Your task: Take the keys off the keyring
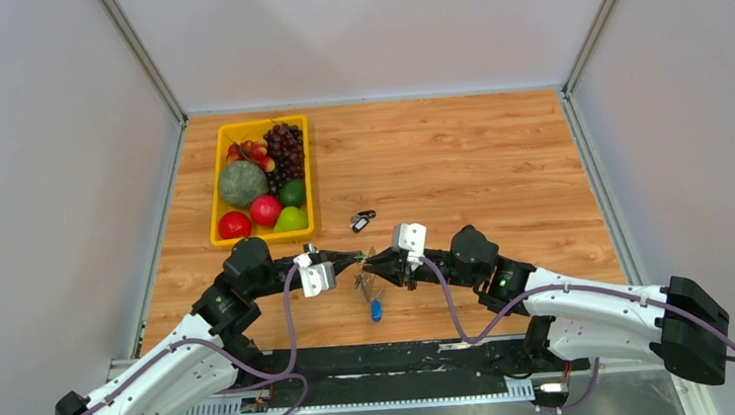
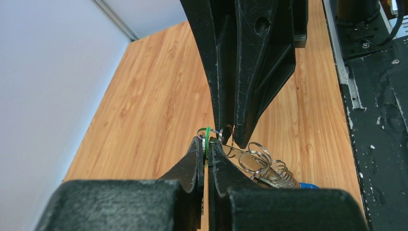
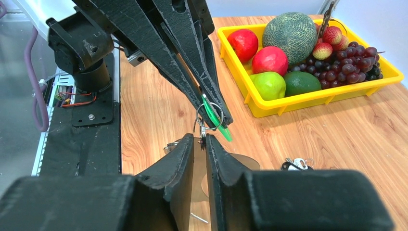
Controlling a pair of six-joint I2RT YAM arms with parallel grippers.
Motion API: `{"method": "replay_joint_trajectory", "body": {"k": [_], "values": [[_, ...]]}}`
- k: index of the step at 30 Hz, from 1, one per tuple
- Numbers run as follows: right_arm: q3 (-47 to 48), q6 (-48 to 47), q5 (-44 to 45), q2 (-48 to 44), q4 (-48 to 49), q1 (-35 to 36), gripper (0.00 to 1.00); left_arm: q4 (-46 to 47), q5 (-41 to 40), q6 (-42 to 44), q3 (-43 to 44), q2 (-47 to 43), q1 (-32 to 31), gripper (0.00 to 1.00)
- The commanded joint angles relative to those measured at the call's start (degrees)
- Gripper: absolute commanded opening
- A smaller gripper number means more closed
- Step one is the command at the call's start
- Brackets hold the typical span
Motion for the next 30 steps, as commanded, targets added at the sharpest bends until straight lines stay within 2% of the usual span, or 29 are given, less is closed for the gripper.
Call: {"method": "replay_joint_trajectory", "body": {"k": [1, 10, 11, 14, 20, 30], "values": [[2.7, 1.4, -0.2, -0.1, 2.5, -0.1, 0.20, 1.6, 1.6, 1.0, 1.0, -0.7, -0.3, 0.00], [3.1, 1.2, 0.3, -0.7, 2.4, -0.1, 0.17, 1.5, 1.7, 1.6, 0.9, -0.7, -0.3, 0.00], [3.1, 1.2, 0.3, -0.8, 2.3, -0.1, 0.15, 1.4, 1.7, 1.6, 0.9, -0.6, -0.3, 0.00], [2.9, 1.2, 0.4, -1.1, 2.1, -0.1, 0.00, 1.5, 1.7, 1.6, 1.0, -0.6, -0.4, 0.00], [2.4, 3.6, 2.2, -2.6, 3.2, -0.2, 0.00, 1.5, 1.4, 1.7, 0.9, -0.6, -0.4, 0.00], [-0.2, 10.7, 5.1, -6.4, 12.2, -0.1, 0.00, 1.5, 1.9, 1.7, 0.9, -0.6, -0.4, 0.00]]}}
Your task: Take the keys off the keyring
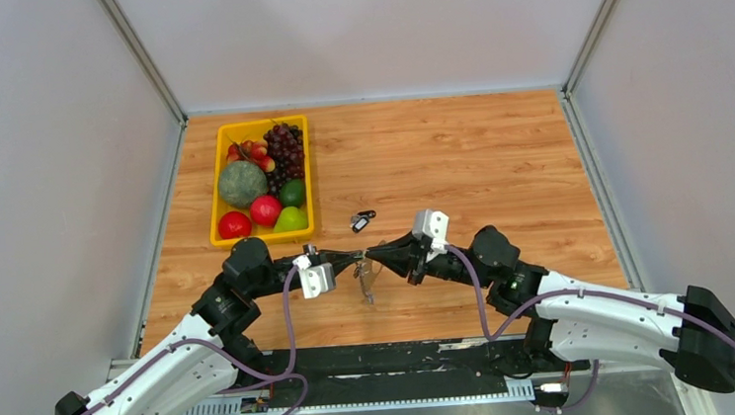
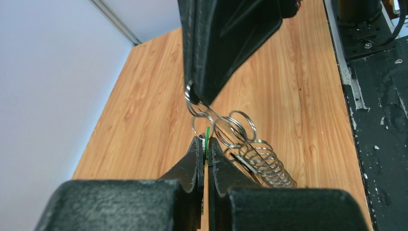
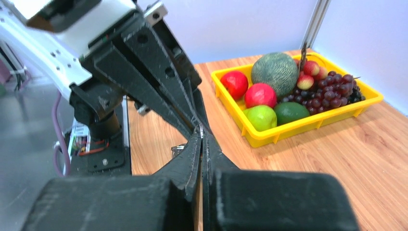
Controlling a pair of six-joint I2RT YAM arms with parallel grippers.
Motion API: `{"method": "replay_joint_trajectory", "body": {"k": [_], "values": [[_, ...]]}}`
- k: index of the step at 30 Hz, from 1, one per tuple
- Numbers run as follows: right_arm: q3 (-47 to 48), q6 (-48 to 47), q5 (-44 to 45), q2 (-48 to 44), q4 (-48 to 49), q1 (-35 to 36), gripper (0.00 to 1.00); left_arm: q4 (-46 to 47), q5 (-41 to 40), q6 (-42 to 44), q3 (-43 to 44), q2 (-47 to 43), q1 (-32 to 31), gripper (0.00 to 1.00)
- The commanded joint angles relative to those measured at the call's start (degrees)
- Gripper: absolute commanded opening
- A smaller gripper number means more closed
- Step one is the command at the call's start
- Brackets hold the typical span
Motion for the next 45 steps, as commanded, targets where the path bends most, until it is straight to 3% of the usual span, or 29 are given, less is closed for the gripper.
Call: {"method": "replay_joint_trajectory", "body": {"k": [1, 13, 29, 45], "values": [[0.0, 4.4, 3.0, -2.1, 7.7, -0.1, 0.00, 1.0, 1.9, 0.8, 0.9, -0.4, -0.3, 0.00], [1.3, 7.1, 1.4, -0.5, 8.6, -0.1, 0.00, 0.9, 2.6, 1.2, 0.8, -0.5, -0.4, 0.00], [6.3, 8.5, -10.5, 3.0, -1.4, -0.1, 0.00, -0.5, -7.5, 0.3, 2.0, -1.1, -0.4, 0.00], [10.3, 3.7, -3.0, 7.4, -16.8, -1.6, 0.00, -0.5, -8.0, 0.8, 2.0, -2.2, -0.4, 0.00]]}}
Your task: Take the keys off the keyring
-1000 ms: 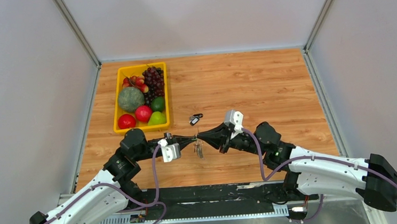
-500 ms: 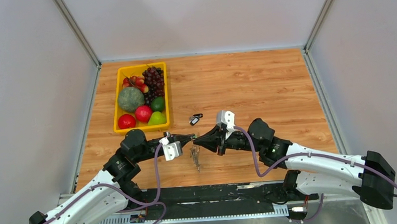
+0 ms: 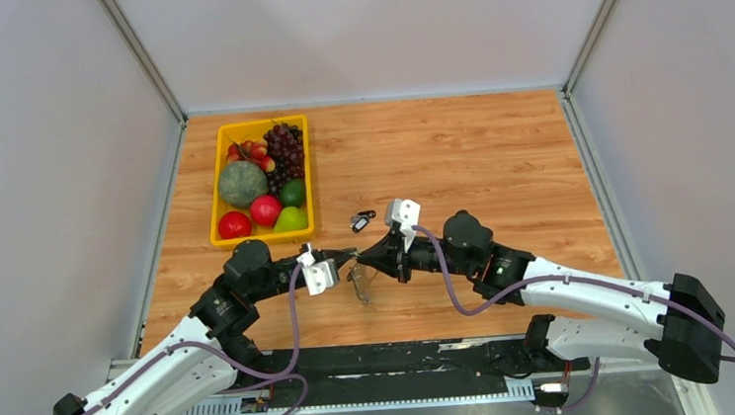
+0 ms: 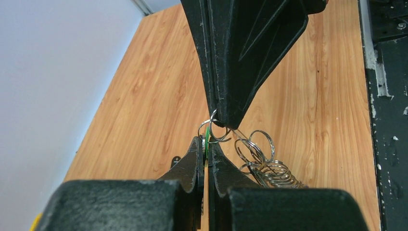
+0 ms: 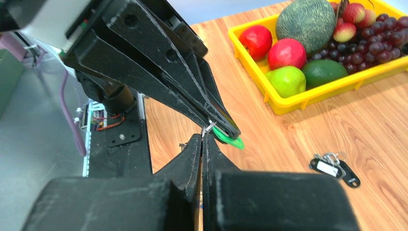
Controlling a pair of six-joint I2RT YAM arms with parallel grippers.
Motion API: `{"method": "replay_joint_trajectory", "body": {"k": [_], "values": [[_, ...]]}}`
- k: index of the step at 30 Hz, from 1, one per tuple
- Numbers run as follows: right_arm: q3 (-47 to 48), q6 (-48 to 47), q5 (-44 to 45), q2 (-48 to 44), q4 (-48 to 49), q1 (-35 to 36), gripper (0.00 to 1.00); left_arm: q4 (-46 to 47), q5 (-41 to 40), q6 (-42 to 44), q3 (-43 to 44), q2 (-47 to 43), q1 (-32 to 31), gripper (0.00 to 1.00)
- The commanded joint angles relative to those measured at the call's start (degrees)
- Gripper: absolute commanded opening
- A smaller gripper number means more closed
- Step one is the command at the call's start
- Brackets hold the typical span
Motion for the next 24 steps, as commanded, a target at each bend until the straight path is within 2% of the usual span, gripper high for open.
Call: {"method": "replay_joint_trajectory", "body": {"k": [1, 12, 13, 16, 17, 20, 24], "values": [[2.3, -2.2, 1.0, 1.1, -6.2, -0.4, 0.00, 3.4, -0.6, 0.4, 2.0, -1.0, 0.2, 0.00], [4.3, -4.7, -3.5, 6.4, -8.2, -0.6, 0.00, 3.4, -0.2, 0.6, 2.0, -1.0, 0.2, 0.00], [4.8, -4.8, -3.6, 7.0, -8.3, -0.5, 0.03, 3.4, 0.4, 0.6, 1.9, -1.0, 0.3, 0.00], [6.3, -4.9, -2.1, 7.9, -9.0, -0.5, 0.35, 3.5, 1.0, 0.6, 1.8, -1.0, 0.2, 0.00], [6.5, -4.9, -1.3, 7.6, -9.2, -0.5, 0.41, 3.4, 0.7, 0.6, 1.8, -1.0, 0.2, 0.00], [5.5, -6.0, 1.8, 5.1, -9.6, -0.5, 0.49, 3.3, 0.2, 0.7, 1.8, -1.0, 0.2, 0.00], [2.9, -8.2, 5.2, 0.0, -10.3, -0.5, 0.49, 3.3, -0.6, 0.4, 1.8, -0.9, 0.2, 0.00]]}}
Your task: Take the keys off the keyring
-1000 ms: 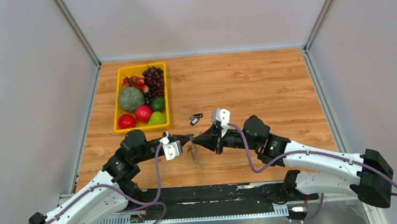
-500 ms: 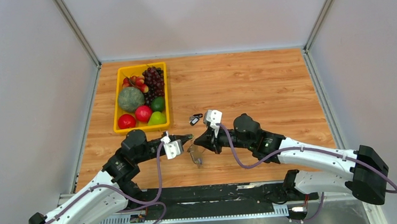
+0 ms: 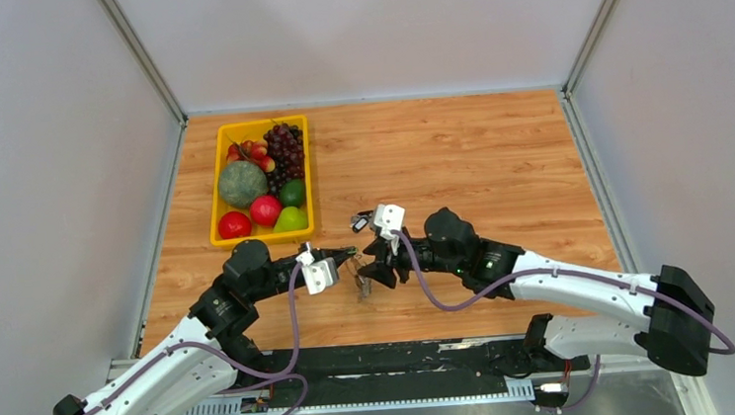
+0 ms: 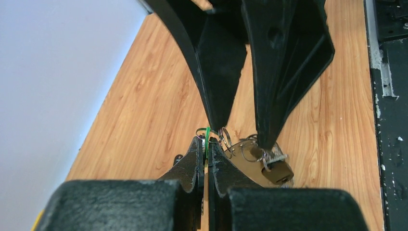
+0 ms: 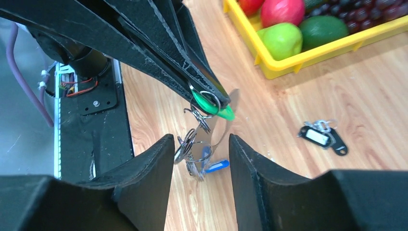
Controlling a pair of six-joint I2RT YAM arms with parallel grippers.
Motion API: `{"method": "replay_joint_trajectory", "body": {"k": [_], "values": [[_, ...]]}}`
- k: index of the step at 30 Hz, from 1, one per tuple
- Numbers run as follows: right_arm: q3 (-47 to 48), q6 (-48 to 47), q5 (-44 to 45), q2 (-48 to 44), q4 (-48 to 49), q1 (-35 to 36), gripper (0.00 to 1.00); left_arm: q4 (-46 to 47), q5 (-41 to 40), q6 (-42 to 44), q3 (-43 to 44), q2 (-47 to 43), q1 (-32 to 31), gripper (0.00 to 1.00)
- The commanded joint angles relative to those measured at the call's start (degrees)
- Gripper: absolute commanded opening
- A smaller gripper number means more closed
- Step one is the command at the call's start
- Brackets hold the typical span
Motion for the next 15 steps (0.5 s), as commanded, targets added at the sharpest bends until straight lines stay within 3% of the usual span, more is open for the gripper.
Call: {"method": "replay_joint_trajectory", "body": {"k": [1, 7, 15], "values": [[-1.5, -2.9, 4.4, -7.3, 0.2, 0.1, 0.49, 3.6, -0.4, 0.3, 1.8, -0.6, 0.2, 0.00], [-5.4, -5.2, 4.7, -13.9, 1.4, 0.1, 0.44, 2.1, -3.5, -2.3, 3.1, 0.9, 0.1, 0.00], [-11.5, -3.9, 0.0, -17.5, 12.0, 0.1, 0.39, -11.8, -10.8, -11.9, 14.2, 8.2, -0.8, 0.00]]}}
